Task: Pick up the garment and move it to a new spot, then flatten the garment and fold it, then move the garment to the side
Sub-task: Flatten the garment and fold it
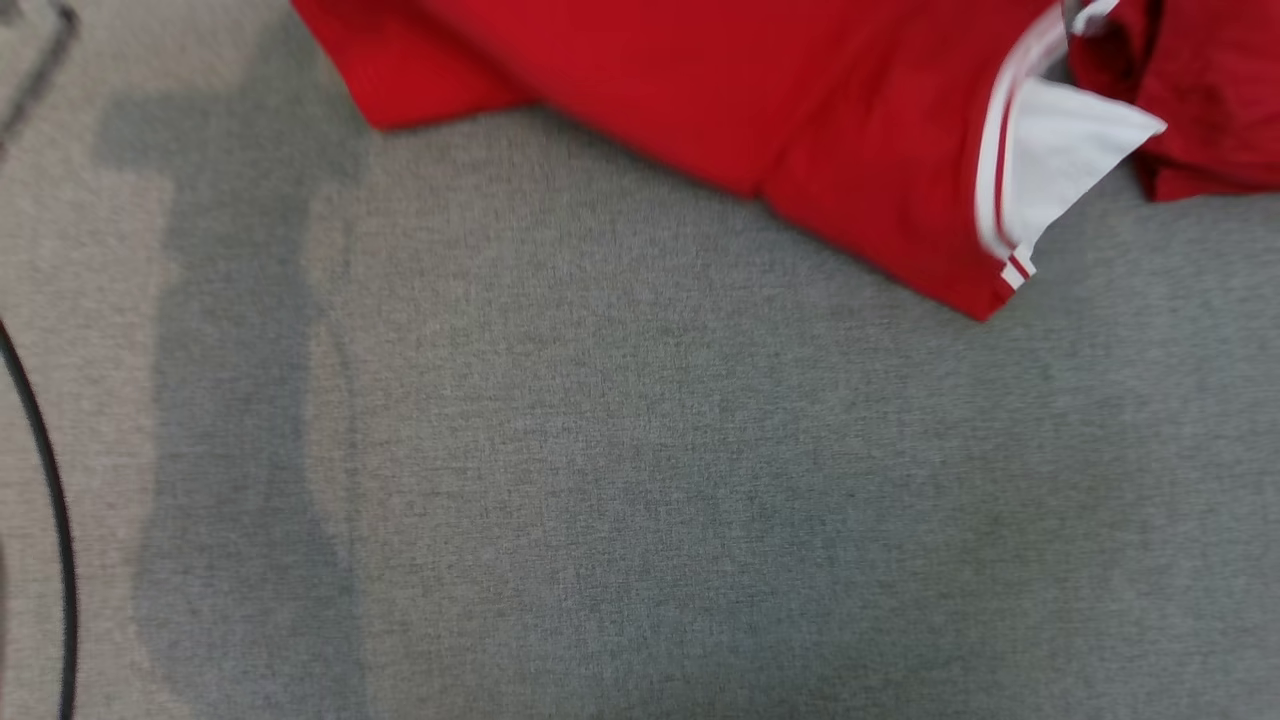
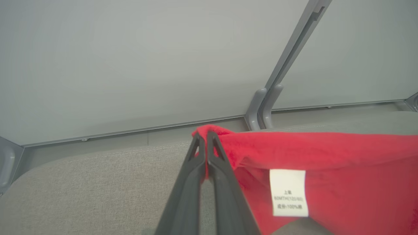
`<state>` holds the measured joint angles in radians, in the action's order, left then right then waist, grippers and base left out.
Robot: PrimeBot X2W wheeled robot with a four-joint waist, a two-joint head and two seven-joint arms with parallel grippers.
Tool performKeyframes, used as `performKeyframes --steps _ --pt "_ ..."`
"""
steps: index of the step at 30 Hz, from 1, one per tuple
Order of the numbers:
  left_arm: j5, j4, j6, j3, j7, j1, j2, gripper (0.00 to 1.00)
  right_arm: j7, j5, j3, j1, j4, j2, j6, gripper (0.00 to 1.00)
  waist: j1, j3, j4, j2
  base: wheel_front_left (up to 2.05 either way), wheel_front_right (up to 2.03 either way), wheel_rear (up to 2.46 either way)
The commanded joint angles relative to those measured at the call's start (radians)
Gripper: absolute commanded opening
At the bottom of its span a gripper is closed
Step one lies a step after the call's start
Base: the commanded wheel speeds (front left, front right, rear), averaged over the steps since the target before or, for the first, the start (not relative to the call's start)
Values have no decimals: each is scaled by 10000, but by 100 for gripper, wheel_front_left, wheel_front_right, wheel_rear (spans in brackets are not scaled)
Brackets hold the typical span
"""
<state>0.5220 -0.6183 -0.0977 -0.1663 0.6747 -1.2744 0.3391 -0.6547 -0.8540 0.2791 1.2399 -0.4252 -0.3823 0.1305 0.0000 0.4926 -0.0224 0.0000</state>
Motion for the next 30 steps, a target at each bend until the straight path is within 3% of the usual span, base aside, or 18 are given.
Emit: performKeyframes --steps 1,8,12,16,24,30 --pt "-174 -498 104 -21 -23 -846 123 0 -300 136 61 987 -627 29 6 0 0 873 68 0 0 0 0" --pt "-380 -1785 158 49 -1181 -3316 -28 0 100 1124 265 4101 -2280 106 5 0 0 1297 124 0 0 0 0" --pt "-522 -2382 110 -22 -2101 -4548 -235 0 1637 1838 600 5601 -2754 5 5 0 0 1408 257 0 0 0 0" --pt "-497 -3070 -1 -130 -2465 -5206 -422 0 2267 1983 1173 6341 -3305 46 5 0 0 1363 338 0 0 0 0" --pt "-320 -4639 -284 -623 -2161 -4658 -307 0 2138 843 2701 5874 -3555 -12 3 0 0 1416 256 0 0 0 0" --pt "457 -4640 -323 -1402 -1730 -3294 -391 0 1709 -313 4036 4449 -2549 -557 5 0 0 1209 32 0 0 0 0"
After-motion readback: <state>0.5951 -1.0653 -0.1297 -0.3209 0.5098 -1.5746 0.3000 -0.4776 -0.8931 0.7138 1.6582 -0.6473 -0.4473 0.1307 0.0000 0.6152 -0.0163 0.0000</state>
